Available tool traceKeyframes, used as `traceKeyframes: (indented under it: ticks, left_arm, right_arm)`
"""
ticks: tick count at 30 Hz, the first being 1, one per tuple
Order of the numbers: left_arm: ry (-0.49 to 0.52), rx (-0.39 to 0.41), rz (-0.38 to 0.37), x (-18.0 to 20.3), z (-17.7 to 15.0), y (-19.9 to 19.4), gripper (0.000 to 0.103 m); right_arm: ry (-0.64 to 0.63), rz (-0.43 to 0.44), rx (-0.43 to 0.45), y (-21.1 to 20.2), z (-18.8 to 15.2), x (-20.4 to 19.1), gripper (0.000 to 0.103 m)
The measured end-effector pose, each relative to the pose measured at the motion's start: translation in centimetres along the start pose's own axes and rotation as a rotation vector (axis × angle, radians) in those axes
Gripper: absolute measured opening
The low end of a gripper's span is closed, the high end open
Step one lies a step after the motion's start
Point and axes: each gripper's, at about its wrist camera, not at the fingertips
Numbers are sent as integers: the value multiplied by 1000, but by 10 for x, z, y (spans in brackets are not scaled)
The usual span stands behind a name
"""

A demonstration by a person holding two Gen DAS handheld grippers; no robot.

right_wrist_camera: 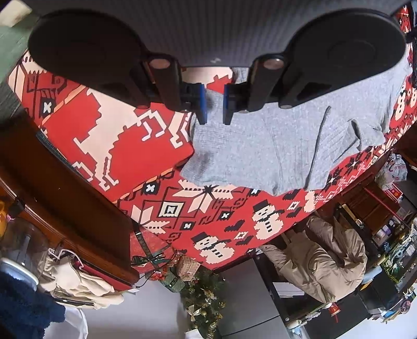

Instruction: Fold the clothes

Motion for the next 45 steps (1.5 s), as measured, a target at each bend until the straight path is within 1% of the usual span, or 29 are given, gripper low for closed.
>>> traceKeyframes:
  ticks: [1, 2, 3, 4, 5, 7, 8, 9, 10, 12, 14, 16, 17, 18, 19, 22, 23, 26, 28, 29, 30, 31, 32, 34, 36, 38, 41, 43, 45]
  left_arm:
    - [-2, -9, 14, -1, -1, 4, 8]
    - [-10, -13, 17, -3, -1, 6, 12]
    - [-21, -12, 11, -4, 2, 5, 15]
    - [-33, -11, 7, -7, 6, 3, 17]
    - [-47, 4, -2, -10, 10, -1, 21]
    - [-75, 34, -19, -17, 18, -9, 24]
    - [-90, 52, -27, -21, 23, -12, 29]
    - [-98, 72, -30, -24, 28, -14, 32]
    - [-105, 91, -20, -26, 35, -14, 32]
    - [-108, 123, -5, -28, 49, -9, 33]
    - [-107, 127, -6, -28, 62, 1, 36]
    - [-113, 112, -23, -28, 72, 12, 36]
    - [-117, 104, -35, -28, 75, 17, 36]
    - [-119, 97, -44, -28, 79, 22, 36]
    - [-107, 103, -35, -26, 81, 26, 36]
    - [-88, 109, -4, -22, 84, 36, 36]
    - [-87, 114, -9, -21, 85, 37, 36]
    - [-71, 120, -33, -16, 84, 40, 35]
    - [-52, 130, -35, -9, 83, 43, 34]
    - [-35, 139, -21, -5, 81, 45, 26]
    - [-17, 148, -6, -1, 79, 46, 4]
    - [-1, 159, 9, 3, 78, 47, 4]
    - [7, 183, 25, 5, 76, 45, 4]
    - [26, 246, 59, 8, 74, 36, 4]
    - [16, 292, 63, 5, 78, 22, 4]
    - [11, 323, 77, 2, 81, 15, 4]
    - [15, 297, 129, -1, 82, 24, 4]
    - [23, 265, 178, -4, 79, 34, 4]
    - [34, 229, 204, -5, 79, 42, 6]
  right_arm:
    - [0, -2, 0, 0, 0, 1, 14]
    - [-1, -4, 6, -1, 0, 2, 14]
    - [-3, -6, 12, -1, 1, 3, 17]
    - [-5, -9, 18, -2, 1, 4, 28]
    - [-7, -11, 24, -3, 2, 4, 33]
    - [-11, -15, 36, -5, 2, 6, 46]
    - [-17, -16, 42, -6, 4, 7, 51]
    - [-24, -16, 48, -6, 6, 8, 64]
    - [-34, -14, 59, -7, 9, 7, 79]
    - [-62, -18, 89, -10, 13, 5, 98]
    - [-112, -21, 133, -13, 19, 2, 101]
    - [-116, -5, 141, -9, 28, 5, 102]
    - [-76, 8, 135, -3, 32, 11, 102]
    - [-34, 20, 128, 4, 36, 16, 99]
    - [8, 33, 122, 11, 40, 22, 92]
    - [87, 29, 84, 37, 44, 36, 78]
    - [109, 26, 70, 46, 45, 41, 76]
    - [84, 5, 31, 67, 43, 40, 66]
    - [61, 6, 37, 75, 40, 35, 48]
    - [42, -5, 38, 78, 41, 32, 40]
    - [33, -10, 34, 81, 42, 29, 21]
    - [24, -14, 30, 84, 42, 27, 6]
    - [26, -16, 32, 86, 43, 26, 7]
    - [19, -78, 66, 82, 44, 21, 6]
    - [19, -142, 100, 70, 48, 20, 6]
    - [40, -179, 135, 57, 54, 25, 6]
    - [52, -178, 122, 56, 57, 30, 6]
    - [49, -197, 83, 65, 53, 32, 6]
    - [49, -208, 46, 74, 49, 34, 7]
Point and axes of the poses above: each gripper's, at about its wrist camera, not at the fingertips, and y roughly the way its jaws point, x to its right, z to its top, and after that the axes turned 11 degrees about -y, right-handed
